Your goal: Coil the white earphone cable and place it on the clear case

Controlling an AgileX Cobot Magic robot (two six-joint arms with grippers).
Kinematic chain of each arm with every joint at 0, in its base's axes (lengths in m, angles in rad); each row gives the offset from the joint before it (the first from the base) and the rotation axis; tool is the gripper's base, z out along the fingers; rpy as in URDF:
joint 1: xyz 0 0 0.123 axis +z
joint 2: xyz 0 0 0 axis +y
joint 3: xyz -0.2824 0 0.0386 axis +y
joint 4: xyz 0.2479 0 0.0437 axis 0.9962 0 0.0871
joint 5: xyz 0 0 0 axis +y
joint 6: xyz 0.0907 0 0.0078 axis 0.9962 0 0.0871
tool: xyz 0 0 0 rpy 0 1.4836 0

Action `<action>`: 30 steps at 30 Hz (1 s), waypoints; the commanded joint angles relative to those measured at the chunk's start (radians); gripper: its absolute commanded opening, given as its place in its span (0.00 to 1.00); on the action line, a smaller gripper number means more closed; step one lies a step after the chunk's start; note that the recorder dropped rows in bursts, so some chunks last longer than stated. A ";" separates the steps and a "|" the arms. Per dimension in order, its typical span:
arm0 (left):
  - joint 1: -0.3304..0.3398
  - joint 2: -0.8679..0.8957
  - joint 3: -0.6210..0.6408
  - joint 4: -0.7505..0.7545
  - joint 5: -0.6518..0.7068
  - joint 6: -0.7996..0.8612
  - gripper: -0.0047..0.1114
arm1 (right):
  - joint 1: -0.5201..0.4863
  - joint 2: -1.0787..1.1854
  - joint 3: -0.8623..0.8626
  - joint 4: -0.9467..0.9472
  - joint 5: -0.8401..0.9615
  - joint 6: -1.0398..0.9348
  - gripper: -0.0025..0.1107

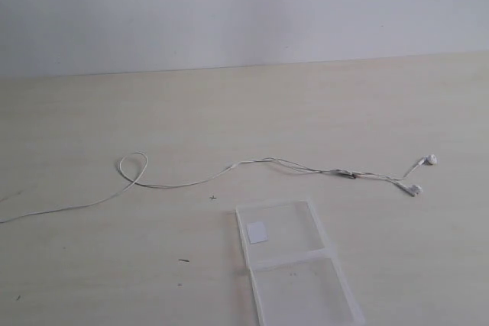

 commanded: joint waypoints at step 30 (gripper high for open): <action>-0.059 1.552 -0.800 0.053 0.398 0.945 0.12 | -0.005 -0.007 0.005 0.000 -0.008 -0.006 0.02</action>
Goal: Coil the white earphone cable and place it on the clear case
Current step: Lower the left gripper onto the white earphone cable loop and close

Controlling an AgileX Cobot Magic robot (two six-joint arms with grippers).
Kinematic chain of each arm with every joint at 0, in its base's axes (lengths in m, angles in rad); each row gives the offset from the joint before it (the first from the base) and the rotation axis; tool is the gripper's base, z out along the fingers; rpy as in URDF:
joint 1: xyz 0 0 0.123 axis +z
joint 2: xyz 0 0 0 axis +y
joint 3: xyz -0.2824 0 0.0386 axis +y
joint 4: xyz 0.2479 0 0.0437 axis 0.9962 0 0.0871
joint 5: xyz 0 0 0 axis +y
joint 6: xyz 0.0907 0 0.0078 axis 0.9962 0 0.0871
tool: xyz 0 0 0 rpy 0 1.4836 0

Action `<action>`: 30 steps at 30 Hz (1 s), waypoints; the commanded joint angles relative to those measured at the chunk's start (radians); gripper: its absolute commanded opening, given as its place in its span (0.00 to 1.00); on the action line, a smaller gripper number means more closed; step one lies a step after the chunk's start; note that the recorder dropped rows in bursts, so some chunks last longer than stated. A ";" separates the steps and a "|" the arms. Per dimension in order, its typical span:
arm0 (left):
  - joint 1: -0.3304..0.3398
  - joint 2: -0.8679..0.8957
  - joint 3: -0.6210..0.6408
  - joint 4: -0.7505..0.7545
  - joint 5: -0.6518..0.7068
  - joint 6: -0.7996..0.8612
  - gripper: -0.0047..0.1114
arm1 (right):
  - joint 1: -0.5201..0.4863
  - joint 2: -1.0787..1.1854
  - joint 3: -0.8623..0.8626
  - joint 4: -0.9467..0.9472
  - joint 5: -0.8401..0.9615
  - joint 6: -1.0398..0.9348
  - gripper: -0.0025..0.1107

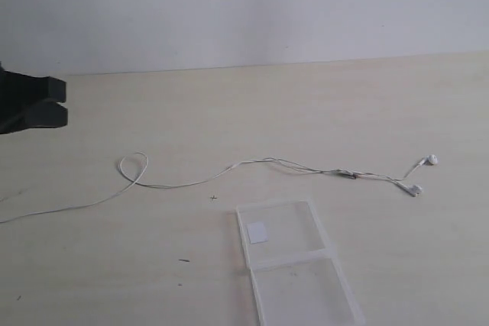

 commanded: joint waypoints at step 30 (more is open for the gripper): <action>-0.166 0.600 -0.318 0.014 -0.170 -0.058 0.48 | -0.005 -0.007 0.005 0.000 -0.008 -0.006 0.02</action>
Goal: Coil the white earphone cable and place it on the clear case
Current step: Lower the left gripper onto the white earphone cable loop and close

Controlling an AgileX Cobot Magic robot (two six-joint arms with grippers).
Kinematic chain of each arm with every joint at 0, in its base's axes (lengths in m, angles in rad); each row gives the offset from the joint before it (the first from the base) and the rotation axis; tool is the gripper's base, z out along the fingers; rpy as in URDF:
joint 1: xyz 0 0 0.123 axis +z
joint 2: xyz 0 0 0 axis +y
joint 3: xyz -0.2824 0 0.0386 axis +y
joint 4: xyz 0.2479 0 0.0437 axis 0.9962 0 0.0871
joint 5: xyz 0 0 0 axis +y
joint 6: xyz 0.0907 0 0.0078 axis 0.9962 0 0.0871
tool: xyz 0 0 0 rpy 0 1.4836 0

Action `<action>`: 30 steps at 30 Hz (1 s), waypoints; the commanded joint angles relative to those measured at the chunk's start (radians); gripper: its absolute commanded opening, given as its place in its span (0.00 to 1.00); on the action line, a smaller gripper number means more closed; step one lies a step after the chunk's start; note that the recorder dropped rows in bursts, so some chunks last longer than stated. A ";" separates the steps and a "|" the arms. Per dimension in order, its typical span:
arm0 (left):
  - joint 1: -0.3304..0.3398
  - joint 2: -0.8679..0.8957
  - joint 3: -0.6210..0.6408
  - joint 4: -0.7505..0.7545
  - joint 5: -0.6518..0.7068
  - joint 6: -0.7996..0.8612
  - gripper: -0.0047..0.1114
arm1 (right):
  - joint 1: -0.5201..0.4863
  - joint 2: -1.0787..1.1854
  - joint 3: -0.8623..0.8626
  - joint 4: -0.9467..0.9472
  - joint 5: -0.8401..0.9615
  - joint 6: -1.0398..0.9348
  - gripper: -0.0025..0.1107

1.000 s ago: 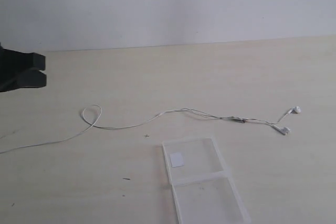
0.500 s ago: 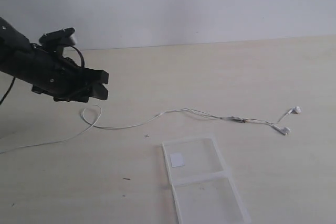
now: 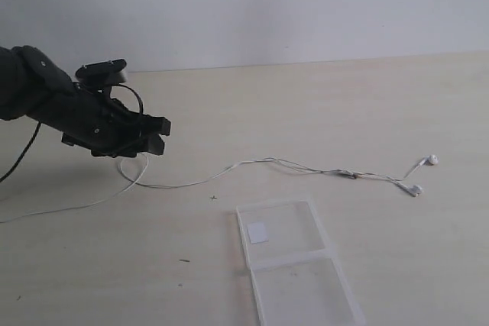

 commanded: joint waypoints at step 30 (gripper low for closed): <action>-0.085 0.075 -0.007 0.067 -0.177 -0.007 0.48 | -0.005 -0.007 0.005 0.000 -0.008 -0.006 0.02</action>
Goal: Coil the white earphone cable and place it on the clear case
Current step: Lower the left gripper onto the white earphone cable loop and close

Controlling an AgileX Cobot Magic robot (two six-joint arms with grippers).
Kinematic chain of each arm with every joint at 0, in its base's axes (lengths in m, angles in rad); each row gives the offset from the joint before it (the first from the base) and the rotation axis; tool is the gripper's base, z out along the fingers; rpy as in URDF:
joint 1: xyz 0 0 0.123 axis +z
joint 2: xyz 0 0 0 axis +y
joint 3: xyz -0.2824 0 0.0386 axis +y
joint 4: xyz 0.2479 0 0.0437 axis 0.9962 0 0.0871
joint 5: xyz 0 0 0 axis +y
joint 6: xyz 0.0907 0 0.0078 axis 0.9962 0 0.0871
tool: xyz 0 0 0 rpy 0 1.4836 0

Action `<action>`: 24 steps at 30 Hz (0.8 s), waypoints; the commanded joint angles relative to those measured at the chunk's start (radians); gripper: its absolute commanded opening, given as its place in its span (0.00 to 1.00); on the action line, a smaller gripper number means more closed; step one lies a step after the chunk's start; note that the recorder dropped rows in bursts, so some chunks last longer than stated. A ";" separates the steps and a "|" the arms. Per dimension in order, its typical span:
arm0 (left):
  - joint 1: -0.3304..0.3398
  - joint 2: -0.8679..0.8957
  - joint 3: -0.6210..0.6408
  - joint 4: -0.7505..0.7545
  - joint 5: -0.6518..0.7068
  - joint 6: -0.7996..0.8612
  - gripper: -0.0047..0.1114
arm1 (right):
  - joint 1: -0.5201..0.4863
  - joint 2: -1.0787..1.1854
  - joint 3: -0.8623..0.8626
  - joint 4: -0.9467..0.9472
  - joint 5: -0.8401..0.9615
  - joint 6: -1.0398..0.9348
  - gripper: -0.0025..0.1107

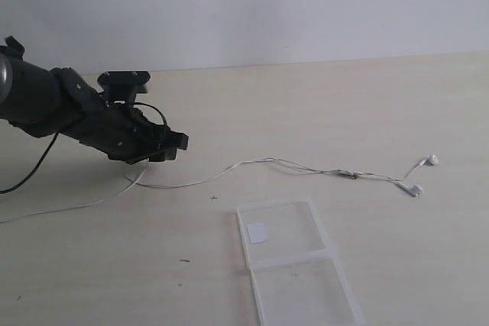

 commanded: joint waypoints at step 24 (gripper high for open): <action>0.017 0.034 -0.004 0.428 0.031 -0.302 0.48 | -0.005 -0.007 0.005 0.000 -0.008 -0.006 0.02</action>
